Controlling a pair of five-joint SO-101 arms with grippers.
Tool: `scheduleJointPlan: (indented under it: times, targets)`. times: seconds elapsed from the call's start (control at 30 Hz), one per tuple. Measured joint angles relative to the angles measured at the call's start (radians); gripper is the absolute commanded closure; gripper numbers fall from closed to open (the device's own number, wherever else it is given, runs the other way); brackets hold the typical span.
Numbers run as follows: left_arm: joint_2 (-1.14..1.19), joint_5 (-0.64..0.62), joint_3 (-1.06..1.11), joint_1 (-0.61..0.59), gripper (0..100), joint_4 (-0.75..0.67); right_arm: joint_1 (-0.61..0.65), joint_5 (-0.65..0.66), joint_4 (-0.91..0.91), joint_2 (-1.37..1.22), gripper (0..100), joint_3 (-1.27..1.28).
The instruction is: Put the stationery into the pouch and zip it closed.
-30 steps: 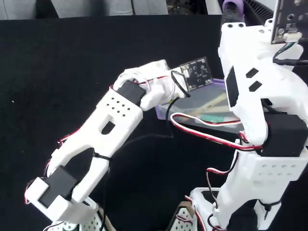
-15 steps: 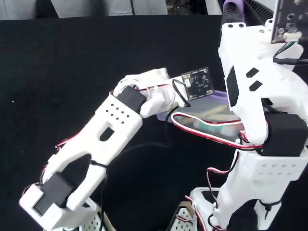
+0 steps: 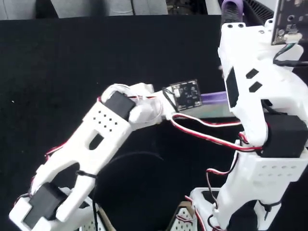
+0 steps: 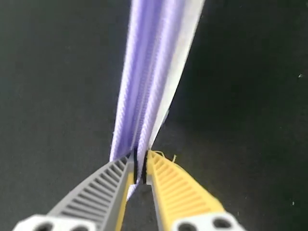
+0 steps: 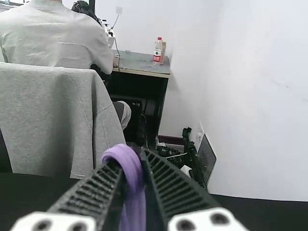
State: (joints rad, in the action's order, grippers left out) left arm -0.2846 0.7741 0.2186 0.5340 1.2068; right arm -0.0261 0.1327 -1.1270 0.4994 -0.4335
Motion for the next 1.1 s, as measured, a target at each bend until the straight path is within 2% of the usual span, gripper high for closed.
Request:
scheduleJointPlan:
  times: [0.37,0.53,0.7,0.83,1.1]
  targets:
    - [-0.075,0.002,0.195,-0.051,97,-0.098,0.000,-0.003,0.000,0.002,98.8,0.000]
    - [-0.075,0.009,0.233,-0.192,97,-0.100,0.000,-0.003,0.000,0.002,98.8,0.000]
    - [-0.129,0.104,0.269,-0.318,97,-0.028,0.002,-0.003,0.000,0.002,98.8,0.000]
    - [-0.264,0.147,0.269,-0.394,97,0.032,0.002,-0.002,0.000,0.002,98.8,0.000]
    - [-0.594,0.192,0.270,-0.488,97,0.063,0.005,-0.055,-0.003,0.002,98.8,0.000]
